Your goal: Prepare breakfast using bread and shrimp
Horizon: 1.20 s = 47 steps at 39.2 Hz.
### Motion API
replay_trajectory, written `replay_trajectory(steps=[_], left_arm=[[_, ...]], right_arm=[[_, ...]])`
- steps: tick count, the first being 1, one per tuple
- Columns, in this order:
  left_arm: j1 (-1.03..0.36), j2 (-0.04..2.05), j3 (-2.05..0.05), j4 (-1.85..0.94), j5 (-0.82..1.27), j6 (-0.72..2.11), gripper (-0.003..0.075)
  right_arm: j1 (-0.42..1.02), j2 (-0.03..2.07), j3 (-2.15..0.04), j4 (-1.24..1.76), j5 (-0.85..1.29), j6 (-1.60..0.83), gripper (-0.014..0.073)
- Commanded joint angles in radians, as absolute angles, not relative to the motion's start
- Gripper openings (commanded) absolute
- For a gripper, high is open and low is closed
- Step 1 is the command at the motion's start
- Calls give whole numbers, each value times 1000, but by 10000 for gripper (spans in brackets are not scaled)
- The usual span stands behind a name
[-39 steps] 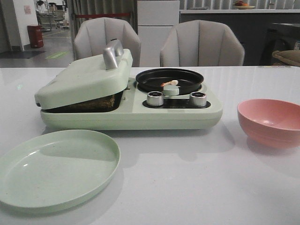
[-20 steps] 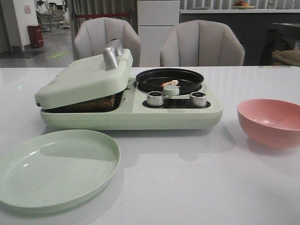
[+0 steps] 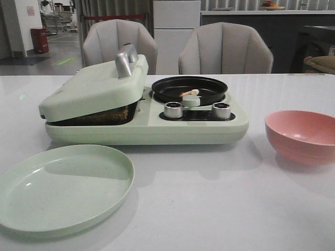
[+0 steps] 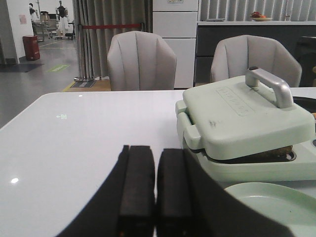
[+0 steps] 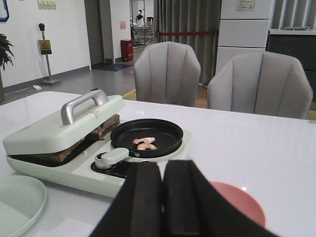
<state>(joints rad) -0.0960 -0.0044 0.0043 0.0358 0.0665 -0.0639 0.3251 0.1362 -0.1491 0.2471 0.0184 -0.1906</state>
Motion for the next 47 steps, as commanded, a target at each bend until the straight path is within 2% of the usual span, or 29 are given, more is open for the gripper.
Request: replay_trajectory(steps=[1, 12, 19, 30, 47], left_arm=[[-101, -20, 26, 36, -9, -78, 120], [-101, -20, 26, 36, -9, -78, 120], [-101, -20, 26, 36, -9, -78, 120], [-101, -20, 26, 36, -9, -78, 120], [-101, -20, 26, 36, -9, -78, 120]], right_arm=[[328, 145, -178, 246, -59, -196, 143], [328, 145, -178, 243, -59, -196, 143], [271, 139, -178, 99, 0, -172, 143], [202, -37, -65, -15, 14, -71, 143], [59, -32, 10, 66, -25, -11, 143]])
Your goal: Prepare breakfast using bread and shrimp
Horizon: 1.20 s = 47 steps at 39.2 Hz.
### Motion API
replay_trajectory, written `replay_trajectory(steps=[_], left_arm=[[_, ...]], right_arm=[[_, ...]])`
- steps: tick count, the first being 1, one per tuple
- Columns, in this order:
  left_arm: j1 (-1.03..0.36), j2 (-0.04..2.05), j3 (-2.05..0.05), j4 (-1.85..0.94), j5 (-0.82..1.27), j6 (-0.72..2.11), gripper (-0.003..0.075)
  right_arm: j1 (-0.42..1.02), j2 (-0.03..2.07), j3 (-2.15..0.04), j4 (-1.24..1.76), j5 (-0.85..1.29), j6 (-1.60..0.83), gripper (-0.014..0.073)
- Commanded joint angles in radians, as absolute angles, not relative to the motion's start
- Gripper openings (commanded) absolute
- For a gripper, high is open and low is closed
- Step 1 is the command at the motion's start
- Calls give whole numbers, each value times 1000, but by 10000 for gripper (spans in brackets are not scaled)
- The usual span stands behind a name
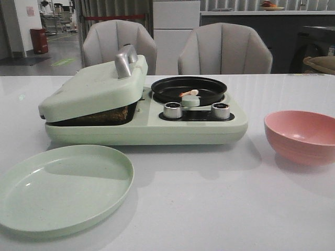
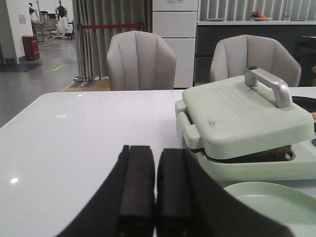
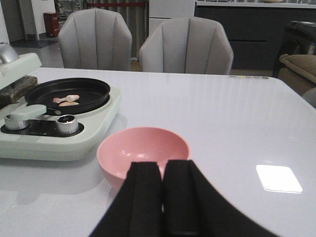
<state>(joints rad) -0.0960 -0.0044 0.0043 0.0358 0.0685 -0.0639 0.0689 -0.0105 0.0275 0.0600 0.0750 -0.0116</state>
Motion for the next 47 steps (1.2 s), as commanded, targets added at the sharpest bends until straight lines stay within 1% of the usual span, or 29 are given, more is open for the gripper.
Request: replay_trajectory(steps=[1, 11, 47], left_arm=[[-101, -20, 26, 36, -9, -78, 120], [-101, -20, 26, 36, -9, -78, 120], [-101, -20, 26, 36, -9, -78, 120]], right_arm=[[59, -32, 10, 66, -29, -11, 143], [59, -32, 10, 66, -92, -11, 143], [59, -33, 10, 66, -90, -11, 143]])
